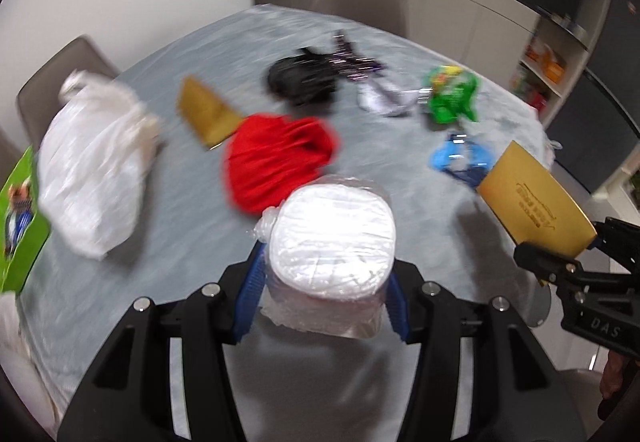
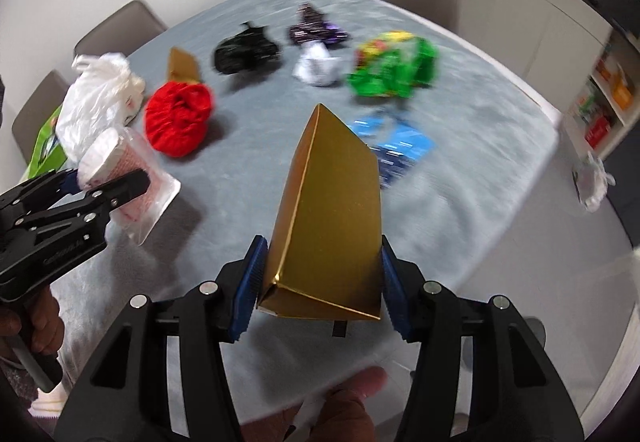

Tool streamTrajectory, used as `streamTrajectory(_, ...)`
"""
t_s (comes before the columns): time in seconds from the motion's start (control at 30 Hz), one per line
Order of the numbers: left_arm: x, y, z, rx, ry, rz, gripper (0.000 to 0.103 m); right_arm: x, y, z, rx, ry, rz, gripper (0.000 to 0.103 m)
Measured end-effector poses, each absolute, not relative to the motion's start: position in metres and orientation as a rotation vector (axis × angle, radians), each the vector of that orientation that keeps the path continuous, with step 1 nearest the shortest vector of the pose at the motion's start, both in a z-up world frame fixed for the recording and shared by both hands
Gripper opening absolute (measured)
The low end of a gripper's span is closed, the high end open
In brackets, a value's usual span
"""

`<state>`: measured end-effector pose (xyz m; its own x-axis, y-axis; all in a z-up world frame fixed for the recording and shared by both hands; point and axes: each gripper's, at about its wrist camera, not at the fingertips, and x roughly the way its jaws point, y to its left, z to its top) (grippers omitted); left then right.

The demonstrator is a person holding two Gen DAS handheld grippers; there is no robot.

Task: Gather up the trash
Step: 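Carry the gold cardboard and the wrapped cup with both tools to the bin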

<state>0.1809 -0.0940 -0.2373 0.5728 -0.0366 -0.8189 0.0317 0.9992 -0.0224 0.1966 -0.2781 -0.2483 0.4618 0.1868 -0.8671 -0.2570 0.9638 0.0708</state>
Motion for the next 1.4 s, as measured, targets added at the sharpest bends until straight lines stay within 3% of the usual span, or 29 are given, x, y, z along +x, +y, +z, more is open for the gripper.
streamTrajectory(0.27, 0.207, -0.204, -0.226, 0.116, 0.946, -0.228, 0.053, 0.174, -0.389, -0.23, 0.059, 1.012, 0.084, 0.052)
streamTrajectory(0.77, 0.207, -0.511, -0.248, 0.358, 0.938, -0.701, 0.053, 0.063, -0.657, -0.245, 0.3, 0.964, -0.413, 0.052)
streamTrajectory(1.07, 0.199, -0.66, -0.335, 0.507, 0.973, -0.946, 0.053, 0.026, -0.751, -0.327, 0.434, 1.008, -0.646, 0.052)
streamTrajectory(1.4, 0.212, -0.765, -0.479, 0.671, 0.995, -1.119, 0.053, 0.045, -0.83, -0.477, 0.574, 1.039, -0.754, 0.052)
